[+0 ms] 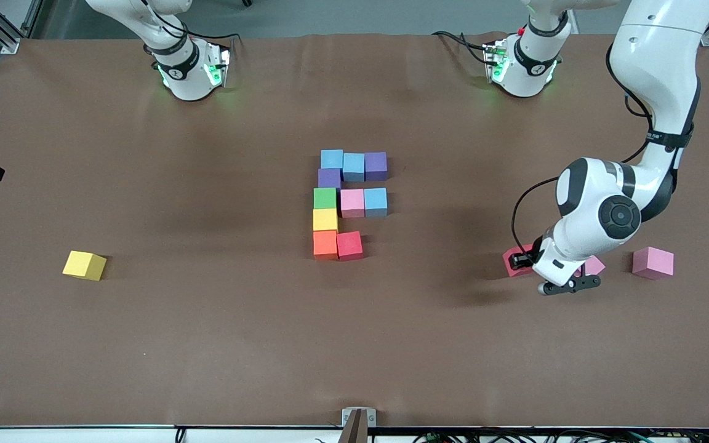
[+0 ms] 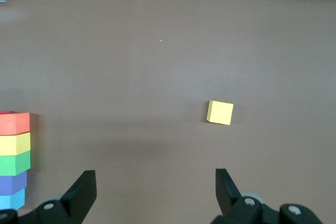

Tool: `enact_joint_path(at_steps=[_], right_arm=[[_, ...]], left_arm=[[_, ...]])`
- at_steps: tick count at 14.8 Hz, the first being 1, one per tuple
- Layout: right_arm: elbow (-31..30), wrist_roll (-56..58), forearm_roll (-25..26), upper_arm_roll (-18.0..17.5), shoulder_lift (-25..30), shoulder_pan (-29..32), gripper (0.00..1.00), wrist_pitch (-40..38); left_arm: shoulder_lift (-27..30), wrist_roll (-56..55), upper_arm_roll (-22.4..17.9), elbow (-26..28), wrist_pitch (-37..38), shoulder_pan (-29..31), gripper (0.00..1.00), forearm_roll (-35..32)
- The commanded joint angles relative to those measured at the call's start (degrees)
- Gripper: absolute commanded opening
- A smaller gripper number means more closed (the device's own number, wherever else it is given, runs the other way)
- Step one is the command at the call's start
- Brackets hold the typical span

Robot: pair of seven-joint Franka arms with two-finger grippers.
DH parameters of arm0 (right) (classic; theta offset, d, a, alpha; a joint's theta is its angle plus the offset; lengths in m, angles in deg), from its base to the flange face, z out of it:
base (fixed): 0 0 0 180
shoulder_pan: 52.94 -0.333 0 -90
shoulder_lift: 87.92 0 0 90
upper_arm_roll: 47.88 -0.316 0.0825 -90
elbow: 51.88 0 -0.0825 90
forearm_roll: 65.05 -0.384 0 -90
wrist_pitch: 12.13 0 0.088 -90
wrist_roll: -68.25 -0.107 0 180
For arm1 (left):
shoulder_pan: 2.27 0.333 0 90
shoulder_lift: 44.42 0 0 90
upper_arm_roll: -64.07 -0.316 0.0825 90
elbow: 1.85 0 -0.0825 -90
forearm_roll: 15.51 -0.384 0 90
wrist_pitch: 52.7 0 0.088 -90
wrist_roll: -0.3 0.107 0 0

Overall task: Arrange 11 blocks into digit 3
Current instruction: 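Carry the red cube with the left gripper toward the digit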

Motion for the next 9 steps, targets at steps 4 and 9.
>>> enact_joint_path(at_steps=[4, 9], right_arm=[[-0.4, -0.2, 1.0, -0.4, 0.6, 0.2, 1.00, 0.2], [-0.4, -0.2, 1.0, -0.4, 0.6, 0.2, 1.00, 0.2]], left_arm=[[-7.0, -28.6, -0.1, -12.7, 3.2, -9.2, 0.12, 0.7], [-11.7, -45.2, -0.2, -18.2, 3.3, -13.4, 0.10, 0.8]])
